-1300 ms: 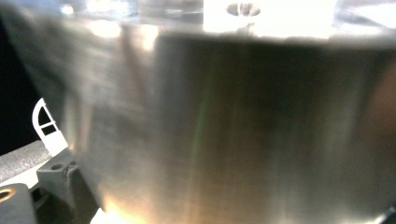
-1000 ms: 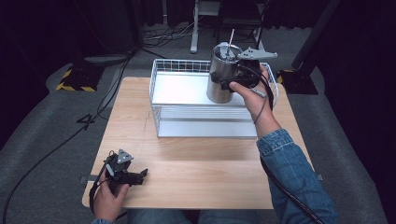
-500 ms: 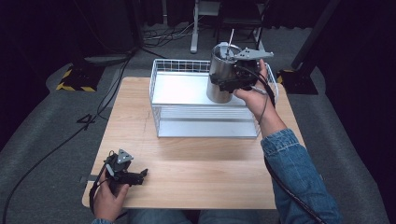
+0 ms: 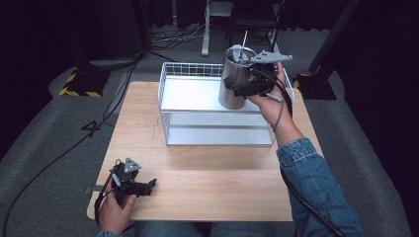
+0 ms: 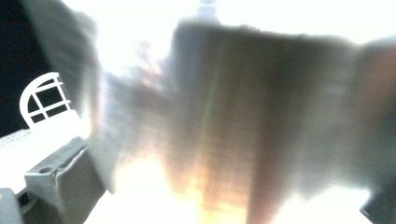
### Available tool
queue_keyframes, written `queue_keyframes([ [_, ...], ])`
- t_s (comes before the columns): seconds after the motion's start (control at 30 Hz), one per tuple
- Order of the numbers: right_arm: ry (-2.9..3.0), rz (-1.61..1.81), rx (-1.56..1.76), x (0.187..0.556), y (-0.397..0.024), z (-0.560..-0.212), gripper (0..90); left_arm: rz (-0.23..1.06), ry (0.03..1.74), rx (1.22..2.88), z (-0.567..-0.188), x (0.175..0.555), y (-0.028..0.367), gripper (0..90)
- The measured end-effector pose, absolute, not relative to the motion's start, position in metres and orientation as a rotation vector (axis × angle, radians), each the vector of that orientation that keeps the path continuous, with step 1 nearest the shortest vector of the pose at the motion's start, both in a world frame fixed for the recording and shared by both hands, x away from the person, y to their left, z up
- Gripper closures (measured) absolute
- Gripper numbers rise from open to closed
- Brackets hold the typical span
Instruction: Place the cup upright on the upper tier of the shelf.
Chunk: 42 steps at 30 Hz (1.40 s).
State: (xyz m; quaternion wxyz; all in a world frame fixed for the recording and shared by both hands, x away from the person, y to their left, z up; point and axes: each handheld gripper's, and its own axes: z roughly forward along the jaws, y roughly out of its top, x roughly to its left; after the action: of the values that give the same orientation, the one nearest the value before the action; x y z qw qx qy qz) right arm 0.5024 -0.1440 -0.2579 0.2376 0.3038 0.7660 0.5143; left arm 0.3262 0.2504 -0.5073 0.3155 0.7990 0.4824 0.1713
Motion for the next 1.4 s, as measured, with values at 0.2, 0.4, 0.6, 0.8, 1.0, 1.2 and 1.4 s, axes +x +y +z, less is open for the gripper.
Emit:
queue_keyframes([
  [0.2,2.087,1.428,0.853,0.496,-0.153,-0.253,0.0,0.452,1.270,2.105,-0.507,0.326,0.250,0.2],
  [0.4,2.091,1.438,0.833,0.486,-0.163,-0.248,0.0,0.451,1.272,2.106,-0.507,0.326,0.250,0.2],
  [0.6,2.089,1.457,0.817,0.474,-0.173,-0.244,0.0,0.452,1.272,2.108,-0.507,0.327,0.250,0.1],
  [0.8,2.101,1.479,0.792,0.458,-0.185,-0.241,0.0,0.452,1.271,2.109,-0.507,0.327,0.250,0.2],
  [1.0,2.116,1.478,0.750,0.439,-0.193,-0.238,0.0,0.452,1.271,2.109,-0.507,0.327,0.250,0.1],
  [1.2,2.127,1.482,0.724,0.421,-0.204,-0.239,0.0,0.452,1.272,2.108,-0.507,0.327,0.250,0.2],
  [1.4,2.136,1.476,0.711,0.406,-0.217,-0.244,0.0,0.452,1.272,2.108,-0.507,0.327,0.250,0.1],
])
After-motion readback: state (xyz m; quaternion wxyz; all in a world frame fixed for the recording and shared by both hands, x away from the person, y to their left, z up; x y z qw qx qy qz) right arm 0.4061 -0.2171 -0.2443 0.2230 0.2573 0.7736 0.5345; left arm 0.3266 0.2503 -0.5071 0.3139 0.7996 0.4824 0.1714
